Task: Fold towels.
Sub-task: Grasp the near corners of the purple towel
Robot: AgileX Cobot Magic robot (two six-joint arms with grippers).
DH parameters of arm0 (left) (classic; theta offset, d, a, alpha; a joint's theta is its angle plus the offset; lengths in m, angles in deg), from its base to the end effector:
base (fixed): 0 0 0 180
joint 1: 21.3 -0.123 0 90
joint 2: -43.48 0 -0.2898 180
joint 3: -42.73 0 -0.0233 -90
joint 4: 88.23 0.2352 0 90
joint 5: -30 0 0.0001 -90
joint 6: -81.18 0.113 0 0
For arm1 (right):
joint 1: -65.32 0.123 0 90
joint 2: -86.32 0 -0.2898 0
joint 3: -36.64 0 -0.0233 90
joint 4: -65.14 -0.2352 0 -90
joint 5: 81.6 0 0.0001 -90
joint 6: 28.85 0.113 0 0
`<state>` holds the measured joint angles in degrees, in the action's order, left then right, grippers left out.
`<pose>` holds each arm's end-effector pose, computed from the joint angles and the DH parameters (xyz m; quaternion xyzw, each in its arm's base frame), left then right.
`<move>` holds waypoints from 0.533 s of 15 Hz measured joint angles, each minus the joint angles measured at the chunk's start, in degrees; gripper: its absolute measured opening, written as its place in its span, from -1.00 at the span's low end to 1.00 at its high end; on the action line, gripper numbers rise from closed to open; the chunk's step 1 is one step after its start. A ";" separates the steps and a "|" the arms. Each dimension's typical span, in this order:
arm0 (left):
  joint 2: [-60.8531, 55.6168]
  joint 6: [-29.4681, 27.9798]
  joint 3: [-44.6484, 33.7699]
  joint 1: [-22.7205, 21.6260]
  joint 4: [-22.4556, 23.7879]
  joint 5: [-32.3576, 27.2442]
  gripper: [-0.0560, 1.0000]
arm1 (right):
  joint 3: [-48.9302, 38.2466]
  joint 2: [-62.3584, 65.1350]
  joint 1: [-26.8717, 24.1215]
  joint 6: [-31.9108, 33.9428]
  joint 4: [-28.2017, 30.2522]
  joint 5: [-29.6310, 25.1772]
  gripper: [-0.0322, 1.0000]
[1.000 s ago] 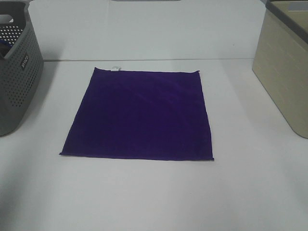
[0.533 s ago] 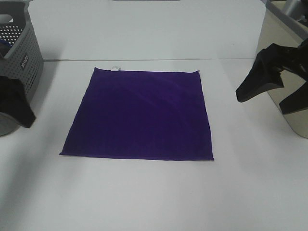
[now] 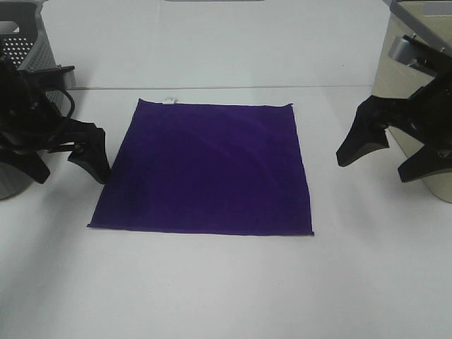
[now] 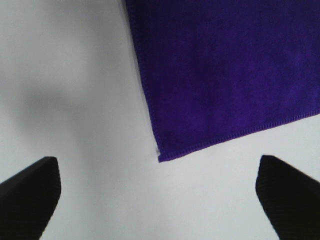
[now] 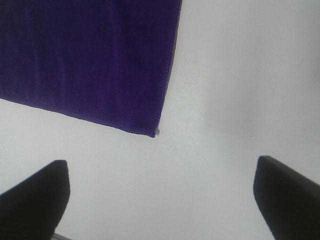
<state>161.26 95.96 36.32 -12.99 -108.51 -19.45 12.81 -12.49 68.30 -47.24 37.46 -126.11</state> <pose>0.3501 -0.0812 0.1586 0.0920 0.9844 -0.1366 0.0624 0.2826 0.0516 0.1996 -0.0308 0.9761 0.1695 0.1326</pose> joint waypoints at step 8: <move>5.04 8.71 1.78 -8.14 -7.22 -5.67 0.98 | 0.00 -8.37 0.00 -3.72 -2.29 2.29 0.93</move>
<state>166.31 104.67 38.09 -21.13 -115.73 -25.12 12.81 -20.86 68.30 -50.96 35.17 -123.82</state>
